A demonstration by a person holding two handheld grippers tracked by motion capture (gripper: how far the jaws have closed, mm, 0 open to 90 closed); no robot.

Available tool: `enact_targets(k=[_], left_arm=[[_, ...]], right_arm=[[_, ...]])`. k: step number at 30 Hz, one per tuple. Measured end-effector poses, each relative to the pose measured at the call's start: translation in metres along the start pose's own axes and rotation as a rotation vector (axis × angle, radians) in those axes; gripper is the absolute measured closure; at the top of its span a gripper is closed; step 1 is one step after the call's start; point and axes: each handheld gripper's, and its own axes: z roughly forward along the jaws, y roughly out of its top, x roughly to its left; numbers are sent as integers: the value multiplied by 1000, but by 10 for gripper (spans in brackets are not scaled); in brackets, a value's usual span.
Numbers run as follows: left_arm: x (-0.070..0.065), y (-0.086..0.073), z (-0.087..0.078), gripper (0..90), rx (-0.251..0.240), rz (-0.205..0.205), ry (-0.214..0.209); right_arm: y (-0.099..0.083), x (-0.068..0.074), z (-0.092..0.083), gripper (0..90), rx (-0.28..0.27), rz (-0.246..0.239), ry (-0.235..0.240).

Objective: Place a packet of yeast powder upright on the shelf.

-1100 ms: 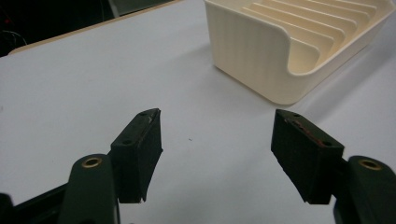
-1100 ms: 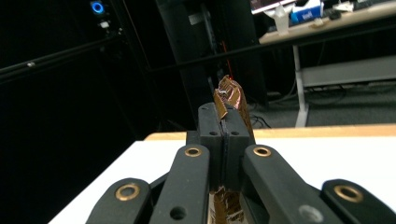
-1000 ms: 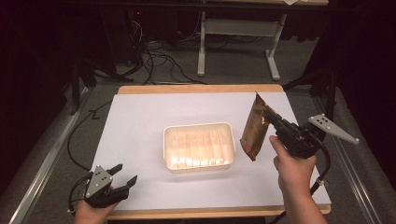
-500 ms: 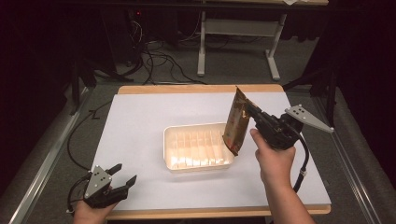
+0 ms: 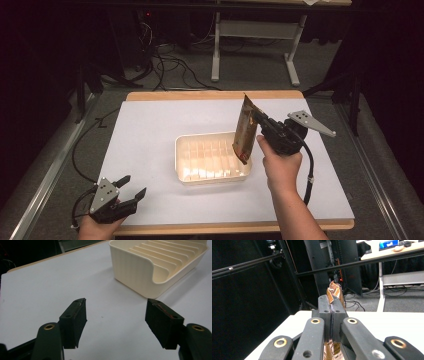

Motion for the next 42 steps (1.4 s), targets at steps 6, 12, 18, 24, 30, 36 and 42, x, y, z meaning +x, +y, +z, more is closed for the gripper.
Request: enact_targets(k=[6, 12, 18, 24, 30, 36, 42], left_arm=[[1, 0, 0, 341, -2, -5, 1], [1, 0, 0, 341, -4, -2, 0], [2, 0, -1, 341, -5, -6, -2], [2, 0, -2, 341, -8, -8, -2], [2, 0, -1, 341, -5, -4, -2], [2, 0, -1, 341, -4, -3, -4], [1, 0, -1, 341, -5, -3, -4]], right_arm=[[-8, -2, 9, 900, 10, 7, -14], [-12, 0, 17, 900, 23, 15, -15], [-18, 3, 25, 900, 35, 2, -18], [-26, 4, 32, 900, 52, -13, -34], [-31, 3, 34, 900, 55, -14, -38], [-35, 3, 37, 900, 66, -23, -41], [-32, 8, 41, 900, 70, -23, -42]])
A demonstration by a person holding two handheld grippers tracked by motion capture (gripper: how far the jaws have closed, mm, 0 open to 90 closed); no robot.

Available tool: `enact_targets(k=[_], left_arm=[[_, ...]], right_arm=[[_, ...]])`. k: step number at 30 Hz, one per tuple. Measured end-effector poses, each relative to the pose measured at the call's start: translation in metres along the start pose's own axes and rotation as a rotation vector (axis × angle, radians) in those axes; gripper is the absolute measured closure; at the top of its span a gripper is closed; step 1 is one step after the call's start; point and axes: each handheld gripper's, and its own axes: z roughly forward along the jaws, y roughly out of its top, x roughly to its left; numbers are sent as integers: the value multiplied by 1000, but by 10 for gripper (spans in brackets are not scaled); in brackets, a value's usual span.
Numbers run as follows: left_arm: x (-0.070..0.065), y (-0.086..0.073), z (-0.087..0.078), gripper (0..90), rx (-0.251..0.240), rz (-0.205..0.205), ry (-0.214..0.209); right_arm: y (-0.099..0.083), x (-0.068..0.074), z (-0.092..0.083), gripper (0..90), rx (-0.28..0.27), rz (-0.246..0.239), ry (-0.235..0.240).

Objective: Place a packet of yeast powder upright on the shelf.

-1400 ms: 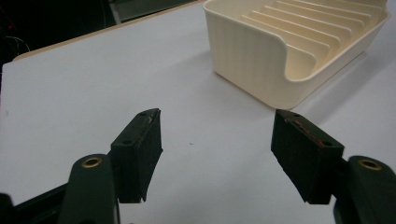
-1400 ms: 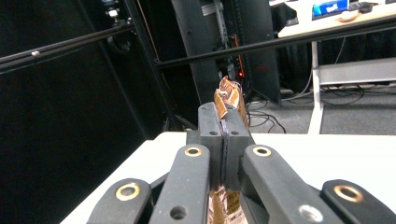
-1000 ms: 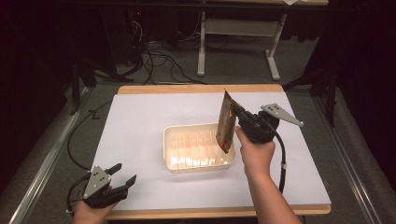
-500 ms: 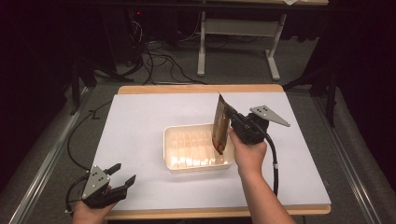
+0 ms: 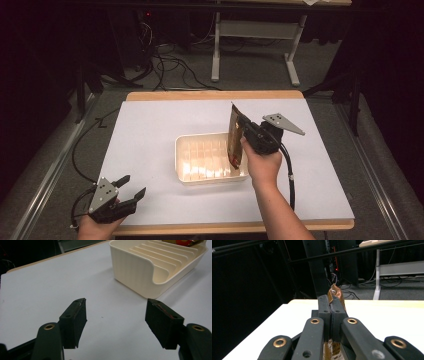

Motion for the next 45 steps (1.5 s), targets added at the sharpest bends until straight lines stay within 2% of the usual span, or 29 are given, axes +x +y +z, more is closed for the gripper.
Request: enact_targets(k=[7, 17, 26, 45], left_arm=[[0, 0, 0, 340, 0, 0, -1], [0, 0, 0, 341, 0, -1, -1], [0, 0, 1, 341, 2, 2, -2], [0, 0, 2, 341, 9, 7, -5]], right_arm=[[3, 6, -2, 900, -19, 8, 11], [-15, 4, 4, 900, 15, 0, 4], [-29, -1, 1, 900, 34, -1, 6], [-48, 1, -19, 888, 50, -34, 53]])
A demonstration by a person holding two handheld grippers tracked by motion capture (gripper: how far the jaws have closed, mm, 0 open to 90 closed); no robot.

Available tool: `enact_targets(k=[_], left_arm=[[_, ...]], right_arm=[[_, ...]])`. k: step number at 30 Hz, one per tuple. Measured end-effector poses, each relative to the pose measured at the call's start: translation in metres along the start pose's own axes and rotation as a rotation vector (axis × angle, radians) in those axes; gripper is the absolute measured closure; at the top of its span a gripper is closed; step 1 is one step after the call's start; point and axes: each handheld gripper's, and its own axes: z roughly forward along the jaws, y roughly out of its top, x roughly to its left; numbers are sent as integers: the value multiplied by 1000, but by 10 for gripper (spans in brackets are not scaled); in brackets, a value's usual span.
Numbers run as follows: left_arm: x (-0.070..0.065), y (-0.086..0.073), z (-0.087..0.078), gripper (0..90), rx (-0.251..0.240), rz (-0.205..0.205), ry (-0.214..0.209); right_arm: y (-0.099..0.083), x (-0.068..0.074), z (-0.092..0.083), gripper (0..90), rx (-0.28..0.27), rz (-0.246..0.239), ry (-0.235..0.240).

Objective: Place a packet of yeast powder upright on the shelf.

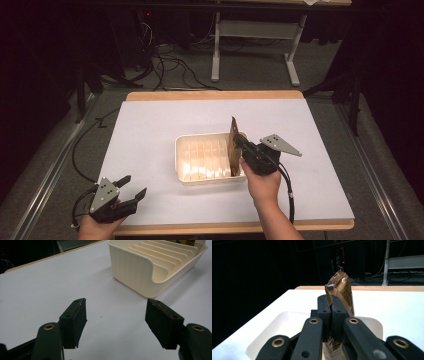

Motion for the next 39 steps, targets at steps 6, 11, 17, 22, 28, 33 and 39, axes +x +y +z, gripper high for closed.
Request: enact_targets(k=[6, 11, 17, 22, 28, 33, 39], left_arm=[[0, 0, 0, 341, -1, -3, 2], [1, 0, 0, 341, -1, -3, 2], [1, -1, -2, 341, -1, -6, 2], [2, 0, -3, 341, -6, -10, 4], [3, 0, -2, 341, -7, -15, 7], [2, 0, -1, 341, -8, -14, 5], [4, 1, 0, 341, -9, -22, 7]], right_arm=[[0, 2, -2, 850, 9, -7, 9], [3, 5, -1, 581, 36, -27, 43], [7, 12, 0, 368, 32, -64, 55], [9, 13, -3, 250, 32, -92, 46], [8, 8, -14, 183, 43, -126, 48], [4, -4, -32, 177, 44, -127, 41], [-8, -35, -57, 179, 50, -106, -9]])
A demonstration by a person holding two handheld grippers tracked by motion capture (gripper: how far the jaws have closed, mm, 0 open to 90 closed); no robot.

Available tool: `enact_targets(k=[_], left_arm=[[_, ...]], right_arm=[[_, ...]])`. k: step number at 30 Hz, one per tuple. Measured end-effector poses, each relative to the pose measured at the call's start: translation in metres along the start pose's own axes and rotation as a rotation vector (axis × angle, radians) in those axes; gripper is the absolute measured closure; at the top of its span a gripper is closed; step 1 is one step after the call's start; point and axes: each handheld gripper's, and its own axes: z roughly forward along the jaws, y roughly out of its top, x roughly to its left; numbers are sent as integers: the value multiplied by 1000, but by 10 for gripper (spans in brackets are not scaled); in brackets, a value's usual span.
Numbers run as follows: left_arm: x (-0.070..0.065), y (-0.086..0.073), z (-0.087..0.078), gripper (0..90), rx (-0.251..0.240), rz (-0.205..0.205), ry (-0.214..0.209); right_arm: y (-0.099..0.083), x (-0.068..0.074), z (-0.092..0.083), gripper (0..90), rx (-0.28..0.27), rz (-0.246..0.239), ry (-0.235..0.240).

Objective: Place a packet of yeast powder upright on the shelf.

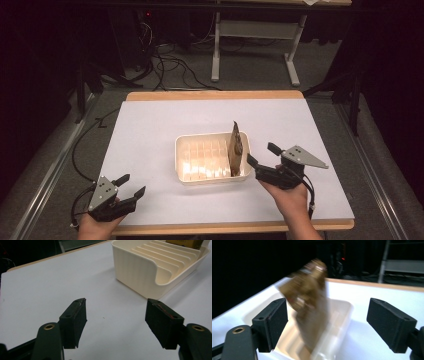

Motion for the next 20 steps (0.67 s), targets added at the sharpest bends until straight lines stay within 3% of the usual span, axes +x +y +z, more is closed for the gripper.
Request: enact_targets(k=[3, 6, 8, 10, 13, 17, 20], left_arm=[[1, 0, 1, 341, 0, -5, 3], [2, 0, 2, 341, 4, -9, 2], [2, -1, 2, 340, 9, -10, 1], [1, 0, 4, 341, 9, -9, 1], [0, 0, 6, 341, 19, -5, 2], [-3, 0, 6, 341, 17, -5, 6], [-3, 1, 5, 340, 11, -2, 0]], right_arm=[[-13, -22, -14, 187, 16, 25, -45], [-29, -45, -29, 197, 36, 21, -90], [-44, -59, -40, 227, 22, 40, -100], [-56, -72, -47, 210, 49, 59, -101], [-62, -74, -45, 199, 71, 66, -85], [-63, -68, -36, 202, 99, 39, -59], [-67, -69, -35, 204, 121, 39, -64]])
